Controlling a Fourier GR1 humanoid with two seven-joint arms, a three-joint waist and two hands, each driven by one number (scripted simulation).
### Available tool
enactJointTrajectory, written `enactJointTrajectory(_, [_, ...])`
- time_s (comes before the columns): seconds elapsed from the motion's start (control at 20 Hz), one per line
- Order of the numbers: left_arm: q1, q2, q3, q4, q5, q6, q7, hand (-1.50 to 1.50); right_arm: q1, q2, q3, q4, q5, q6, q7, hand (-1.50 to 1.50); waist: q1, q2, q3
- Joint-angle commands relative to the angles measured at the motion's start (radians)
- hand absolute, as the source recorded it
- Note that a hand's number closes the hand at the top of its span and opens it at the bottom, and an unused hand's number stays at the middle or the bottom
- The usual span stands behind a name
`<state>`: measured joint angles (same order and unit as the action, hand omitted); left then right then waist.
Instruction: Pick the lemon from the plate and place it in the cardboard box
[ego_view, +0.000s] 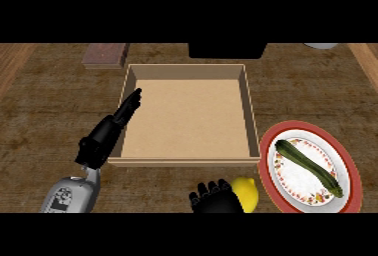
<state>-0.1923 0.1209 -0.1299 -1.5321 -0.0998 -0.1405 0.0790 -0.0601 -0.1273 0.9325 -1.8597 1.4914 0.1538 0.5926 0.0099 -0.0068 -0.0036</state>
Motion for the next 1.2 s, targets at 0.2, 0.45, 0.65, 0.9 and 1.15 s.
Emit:
enactJointTrajectory(0.2, [-0.003,0.009,0.015,0.029,-0.009,0.005,-0.02,0.0,-0.075,0.12,0.153,-0.246,-0.064,0.011,0.171,1.5,-0.017,-0.006,0.001])
enactJointTrajectory(0.45, [-0.007,0.012,0.025,0.024,0.007,-0.005,-0.01,0.0,-0.148,0.121,0.123,-0.301,-0.111,-0.002,0.295,1.5,-0.018,-0.005,0.001])
enactJointTrajectory(0.65, [-0.014,-0.005,0.009,0.016,0.001,0.0,0.006,0.0,-0.251,0.121,0.083,-0.325,-0.123,0.052,0.408,1.5,-0.013,-0.003,0.001])
enactJointTrajectory(0.9, [0.009,0.004,0.009,0.004,-0.012,0.001,-0.005,0.0,-0.456,0.123,-0.014,-0.326,-0.236,0.127,0.55,1.5,0.006,0.003,0.001])
enactJointTrajectory(1.15, [0.005,-0.002,0.0,-0.003,-0.01,-0.011,-0.008,0.0,-0.65,0.126,-0.145,-0.236,-0.419,0.131,0.634,1.5,0.011,0.005,0.001])
